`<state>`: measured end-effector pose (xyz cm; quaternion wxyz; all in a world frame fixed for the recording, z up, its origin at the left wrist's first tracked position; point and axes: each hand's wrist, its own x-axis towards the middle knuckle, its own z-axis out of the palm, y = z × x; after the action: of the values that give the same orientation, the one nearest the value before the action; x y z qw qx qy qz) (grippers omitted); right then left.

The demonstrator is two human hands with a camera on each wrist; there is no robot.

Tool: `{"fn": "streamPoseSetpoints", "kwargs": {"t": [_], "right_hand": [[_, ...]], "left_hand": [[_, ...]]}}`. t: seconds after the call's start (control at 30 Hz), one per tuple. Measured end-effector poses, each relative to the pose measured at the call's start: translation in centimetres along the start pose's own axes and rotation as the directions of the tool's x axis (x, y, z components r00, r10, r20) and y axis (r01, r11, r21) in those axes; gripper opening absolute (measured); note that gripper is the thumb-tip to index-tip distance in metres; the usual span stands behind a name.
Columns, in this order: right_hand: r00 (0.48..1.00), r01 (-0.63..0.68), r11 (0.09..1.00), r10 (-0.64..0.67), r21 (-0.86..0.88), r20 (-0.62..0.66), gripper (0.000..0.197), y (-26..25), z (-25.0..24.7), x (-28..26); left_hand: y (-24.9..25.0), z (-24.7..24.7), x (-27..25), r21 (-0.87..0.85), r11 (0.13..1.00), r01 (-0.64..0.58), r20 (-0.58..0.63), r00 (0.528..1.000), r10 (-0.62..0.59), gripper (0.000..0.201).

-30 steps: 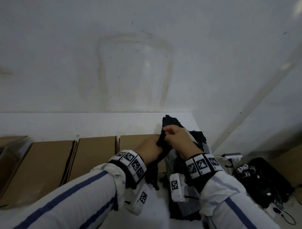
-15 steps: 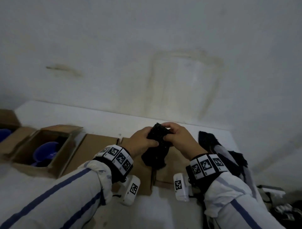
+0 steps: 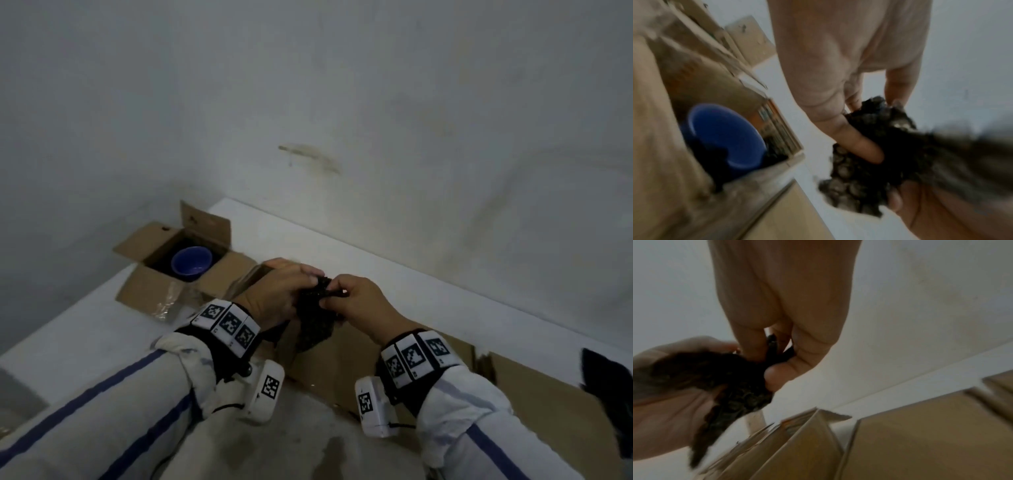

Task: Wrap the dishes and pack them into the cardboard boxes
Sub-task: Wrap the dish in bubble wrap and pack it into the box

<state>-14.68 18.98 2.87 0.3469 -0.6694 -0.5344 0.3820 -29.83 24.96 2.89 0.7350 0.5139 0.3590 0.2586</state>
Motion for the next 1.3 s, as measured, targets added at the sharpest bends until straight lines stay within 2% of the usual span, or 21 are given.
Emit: {"fn": "streamPoseSetpoints", "kwargs": {"t": [0.1, 0.17, 0.27, 0.3, 0.37, 0.47, 0.53, 0.57, 0.67, 0.77, 0.83, 0.9, 0.97, 1.03, 1.2, 1.3], "right_hand": [[0.996, -0.01, 0.999, 0.007, -0.033, -0.088, 0.03, -1.7, 4.0, 2.4], [1.0, -0.003, 0.999, 0.004, 0.051, -0.025, 0.038, -2.4, 6.2, 3.5], [0.993, -0.035, 0.978, 0.012, 0.204, 0.114, 0.035, -2.9, 8.6, 4.6], [0.993, -0.058, 0.981, 0.037, 0.184, 0.114, 0.03, -3.0, 9.2, 5.0], [0.994, -0.094, 0.994, 0.091, 0.057, 0.06, 0.023, -2.9, 10.3, 5.7], [0.995, -0.079, 0.978, 0.09, -0.193, 0.05, 0.016, -2.8, 12.1, 6.5], [0.992, -0.016, 0.958, 0.052, -0.285, 0.119, 0.026, -2.7, 13.0, 6.7], [0.987, 0.016, 0.948, 0.037, -0.319, 0.159, 0.03, -2.9, 13.3, 6.7], [0.956, 0.065, 0.931, 0.045, -0.359, 0.29, 0.029, -3.3, 13.9, 6.4], [0.935, 0.05, 0.91, 0.102, -0.411, 0.339, 0.026, -2.8, 15.0, 6.2], [0.936, 0.005, 0.919, 0.134, -0.394, 0.325, 0.025, -2.4, 15.7, 6.4], [0.928, 0.042, 0.912, 0.116, -0.409, 0.353, 0.026, -2.7, 15.5, 6.6], [0.937, 0.106, 0.855, 0.086, -0.509, 0.339, 0.03, -3.2, 14.7, 6.9], [0.951, 0.088, 0.854, 0.082, -0.513, 0.299, 0.031, -3.6, 14.3, 6.9], [0.898, 0.109, 0.831, 0.152, -0.546, 0.412, 0.034, -4.0, 14.8, 6.5], [0.883, 0.118, 0.84, 0.156, -0.53, 0.443, 0.039, -4.1, 13.0, 6.2]], "left_hand": [[0.3, -4.4, -0.1, 0.335, 0.941, -0.053, -0.08, 0.993, 0.084, 0.041], [0.3, -6.9, 0.0, 0.489, 0.869, -0.074, -0.125, 0.98, 0.153, 0.038], [-0.2, -10.1, 0.4, 0.744, 0.661, -0.096, -0.105, 0.961, 0.257, 0.023], [-0.4, -10.8, 0.4, 0.781, 0.622, -0.064, -0.099, 0.97, 0.224, 0.023], [-1.1, -11.9, 0.5, 0.791, 0.612, -0.024, -0.106, 0.979, 0.176, 0.028], [-1.0, -12.4, 0.4, 0.769, 0.633, -0.087, -0.141, 0.943, 0.3, 0.025], [-0.2, -12.6, 0.3, 0.79, 0.609, -0.07, -0.186, 0.919, 0.348, 0.02], [0.0, -12.8, 0.5, 0.814, 0.58, -0.027, -0.2, 0.925, 0.323, 0.02], [0.1, -13.4, 0.6, 0.897, 0.419, 0.143, -0.23, 0.959, 0.166, 0.023], [-0.3, -13.6, 0.5, 0.882, 0.428, 0.196, -0.246, 0.967, 0.064, 0.021], [-0.3, -13.6, 0.5, 0.873, 0.441, 0.207, -0.253, 0.966, 0.048, 0.02], [-0.2, -13.7, 0.5, 0.87, 0.443, 0.214, -0.256, 0.966, 0.037, 0.02], [-0.1, -13.7, 0.5, 0.875, 0.44, 0.201, -0.243, 0.969, 0.039, 0.022], [0.0, -13.7, 0.3, 0.884, 0.428, 0.187, -0.229, 0.972, 0.048, 0.022], [-0.2, -13.4, 0.2, 0.863, 0.466, 0.195, -0.251, 0.966, 0.061, 0.02], [-0.1, -12.1, 0.4, 0.842, 0.51, 0.179, -0.286, 0.948, 0.14, 0.015]]}}
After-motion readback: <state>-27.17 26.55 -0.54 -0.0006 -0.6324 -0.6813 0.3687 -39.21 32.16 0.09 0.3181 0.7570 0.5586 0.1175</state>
